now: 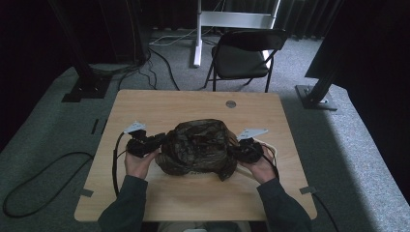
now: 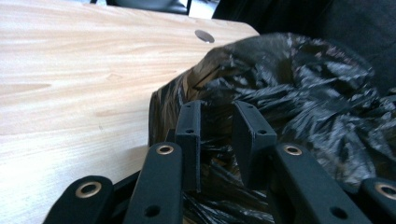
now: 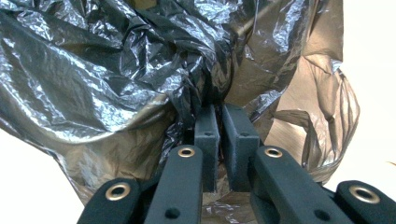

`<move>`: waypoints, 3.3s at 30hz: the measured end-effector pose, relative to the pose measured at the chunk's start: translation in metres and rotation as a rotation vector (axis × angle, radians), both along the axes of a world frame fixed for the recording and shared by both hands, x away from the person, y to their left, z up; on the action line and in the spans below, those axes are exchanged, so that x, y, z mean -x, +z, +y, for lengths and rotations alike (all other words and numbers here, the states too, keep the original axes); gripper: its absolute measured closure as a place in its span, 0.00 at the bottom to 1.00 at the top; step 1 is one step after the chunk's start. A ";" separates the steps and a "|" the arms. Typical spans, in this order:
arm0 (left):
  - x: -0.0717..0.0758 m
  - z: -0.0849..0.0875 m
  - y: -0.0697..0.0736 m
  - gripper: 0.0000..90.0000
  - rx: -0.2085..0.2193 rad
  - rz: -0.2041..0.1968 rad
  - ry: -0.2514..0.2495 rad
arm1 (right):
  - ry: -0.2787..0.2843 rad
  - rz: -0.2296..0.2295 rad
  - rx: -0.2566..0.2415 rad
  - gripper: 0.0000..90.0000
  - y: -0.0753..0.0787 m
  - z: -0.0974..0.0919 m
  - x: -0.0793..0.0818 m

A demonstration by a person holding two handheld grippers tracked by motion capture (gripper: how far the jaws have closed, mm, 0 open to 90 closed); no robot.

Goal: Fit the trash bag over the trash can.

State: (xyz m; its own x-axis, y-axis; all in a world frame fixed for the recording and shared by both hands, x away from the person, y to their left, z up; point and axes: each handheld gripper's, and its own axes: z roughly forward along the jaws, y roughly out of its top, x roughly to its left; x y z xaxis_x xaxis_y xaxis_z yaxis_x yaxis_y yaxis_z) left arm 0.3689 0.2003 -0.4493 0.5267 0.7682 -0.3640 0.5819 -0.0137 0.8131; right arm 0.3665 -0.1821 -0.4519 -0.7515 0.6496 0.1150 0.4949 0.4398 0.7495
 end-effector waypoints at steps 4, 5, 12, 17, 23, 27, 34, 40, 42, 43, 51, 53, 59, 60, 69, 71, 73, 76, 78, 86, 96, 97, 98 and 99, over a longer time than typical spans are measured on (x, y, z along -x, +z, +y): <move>0.002 0.004 0.006 0.79 -0.001 -0.016 -0.008 | 0.009 0.009 0.000 0.93 -0.002 0.002 0.001; 0.002 0.004 0.007 0.79 -0.005 -0.020 -0.007 | 0.011 0.009 0.002 0.93 -0.002 0.002 0.002; 0.005 0.007 0.021 0.73 -0.022 -0.059 -0.038 | 0.001 0.005 0.004 0.85 -0.003 0.002 0.001; 0.006 0.003 0.031 0.70 -0.034 -0.082 -0.083 | -0.016 -0.002 0.007 0.76 -0.003 0.001 0.000; 0.005 -0.004 0.041 0.67 -0.050 -0.099 -0.121 | -0.023 -0.006 0.000 0.69 -0.003 -0.001 0.001; 0.003 -0.007 0.043 0.66 -0.051 -0.099 -0.139 | -0.011 -0.007 -0.003 0.66 -0.003 -0.003 0.002; 0.002 -0.013 0.048 0.65 -0.069 -0.101 -0.170 | -0.003 -0.002 -0.016 0.61 0.000 -0.010 0.003; 0.000 -0.017 0.052 0.64 -0.073 -0.107 -0.188 | -0.011 -0.013 -0.037 0.59 0.008 -0.020 0.005; -0.001 -0.018 0.053 0.64 -0.071 -0.107 -0.195 | -0.012 -0.011 -0.037 0.59 0.009 -0.024 0.006; -0.001 -0.018 0.054 0.64 -0.074 -0.106 -0.196 | -0.014 -0.012 -0.036 0.59 0.009 -0.025 0.006; -0.004 -0.025 0.061 0.66 -0.091 -0.115 -0.238 | -0.021 -0.010 0.001 0.59 0.006 -0.037 0.011; -0.005 -0.027 0.062 0.66 -0.096 -0.115 -0.243 | -0.026 -0.008 0.009 0.60 0.004 -0.040 0.014; -0.006 -0.033 0.065 0.66 -0.110 -0.119 -0.274 | -0.040 -0.012 0.025 0.62 -0.007 -0.047 0.018; -0.006 -0.034 0.065 0.66 -0.114 -0.119 -0.281 | -0.042 -0.013 0.028 0.62 -0.009 -0.047 0.019; -0.008 -0.043 0.066 0.66 -0.160 -0.117 -0.316 | -0.057 0.009 0.082 0.62 -0.031 -0.050 0.021; -0.008 -0.046 0.065 0.66 -0.169 -0.116 -0.323 | -0.060 0.015 0.081 0.62 -0.033 -0.050 0.021; -0.008 -0.048 0.065 0.66 -0.176 -0.114 -0.328 | -0.061 0.016 0.080 0.62 -0.036 -0.049 0.020; -0.008 -0.050 0.065 0.66 -0.184 -0.114 -0.337 | -0.064 0.024 0.084 0.62 -0.040 -0.049 0.020; -0.008 -0.052 0.065 0.66 -0.189 -0.111 -0.342 | -0.068 0.030 0.086 0.62 -0.043 -0.048 0.020; -0.008 -0.056 0.065 0.66 -0.208 -0.110 -0.358 | -0.074 0.025 0.080 0.62 -0.047 -0.049 0.022; -0.008 -0.063 0.064 0.65 -0.264 -0.098 -0.375 | -0.070 0.019 0.081 0.61 -0.049 -0.049 0.023; -0.008 -0.063 0.064 0.65 -0.269 -0.096 -0.380 | -0.071 0.021 0.082 0.61 -0.049 -0.048 0.024; -0.008 -0.064 0.064 0.66 -0.272 -0.096 -0.381 | -0.070 0.022 0.081 0.61 -0.049 -0.048 0.024; -0.008 -0.065 0.064 0.66 -0.280 -0.096 -0.380 | -0.070 0.022 0.081 0.61 -0.049 -0.048 0.024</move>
State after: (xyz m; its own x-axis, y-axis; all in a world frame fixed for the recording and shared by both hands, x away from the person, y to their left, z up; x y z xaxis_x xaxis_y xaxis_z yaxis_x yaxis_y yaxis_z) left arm 0.3771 0.1355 -0.3849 0.8100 0.5766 -0.1069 0.4160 -0.4367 0.7976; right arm 0.3430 -0.2302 -0.5012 -0.7021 0.7080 0.0762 0.5425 0.4626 0.7012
